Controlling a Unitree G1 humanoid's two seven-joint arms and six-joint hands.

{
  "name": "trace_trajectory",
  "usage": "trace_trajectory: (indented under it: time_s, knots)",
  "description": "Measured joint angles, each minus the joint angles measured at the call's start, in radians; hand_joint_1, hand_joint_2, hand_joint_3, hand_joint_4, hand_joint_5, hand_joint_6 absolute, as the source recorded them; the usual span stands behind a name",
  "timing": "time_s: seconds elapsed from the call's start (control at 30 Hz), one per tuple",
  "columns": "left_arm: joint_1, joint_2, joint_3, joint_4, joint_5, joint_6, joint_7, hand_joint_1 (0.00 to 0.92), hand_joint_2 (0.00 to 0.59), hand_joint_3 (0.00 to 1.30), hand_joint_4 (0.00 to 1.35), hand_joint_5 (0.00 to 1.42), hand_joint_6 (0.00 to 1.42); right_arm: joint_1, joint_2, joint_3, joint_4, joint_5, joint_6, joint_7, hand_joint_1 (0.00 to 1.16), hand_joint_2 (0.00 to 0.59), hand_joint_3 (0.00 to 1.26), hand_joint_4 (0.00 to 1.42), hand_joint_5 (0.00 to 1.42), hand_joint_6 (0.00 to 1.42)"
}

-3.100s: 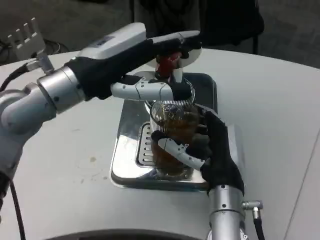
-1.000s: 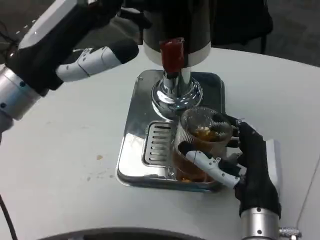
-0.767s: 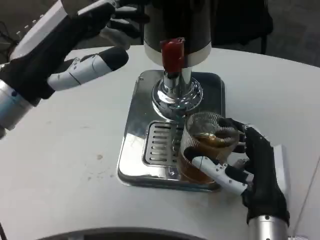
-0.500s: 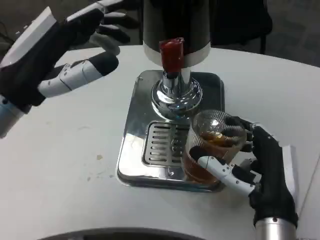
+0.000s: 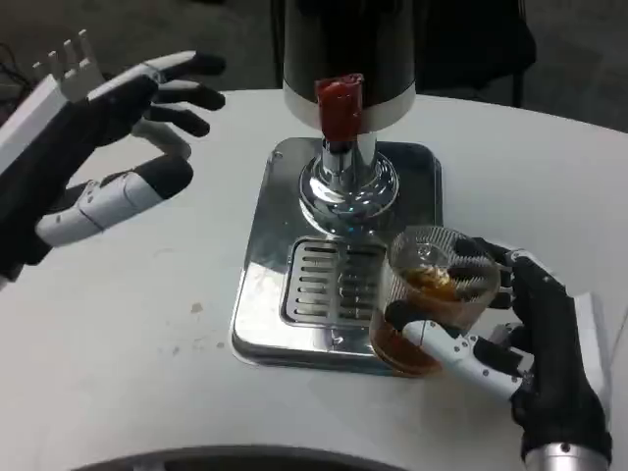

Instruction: Grasp the cup under the faucet to collect the drink, then remove the cup.

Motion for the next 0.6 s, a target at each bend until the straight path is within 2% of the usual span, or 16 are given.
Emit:
trace_trajectory:
  time_s: [0.27,0.5,0.6]
  knots:
    - [0.155,0.002,0.020,-0.052,0.064,0.030,0.047,0.000,0.105,0.22,0.28,0.36,0.49,0.032,-0.016,-0.014,-0.050,-0.026,0.000,0.034,1.00,0.133,0.88,0.92,1.07,1.29]
    - [0.221,0.003,0.010,-0.059,0.155,0.054,0.073,0.000,0.106,0.21,0.26,0.33,0.44,0.033,-0.016,-0.016,-0.067,-0.035,0.001,0.066,1.02,0.160,0.93,0.96,1.07,1.28]
    - [0.236,0.003,0.003,-0.064,0.159,0.056,0.077,0.000,0.107,0.21,0.26,0.33,0.44,0.033,-0.020,-0.018,-0.090,-0.036,0.001,0.077,1.03,0.175,0.94,0.97,1.08,1.28]
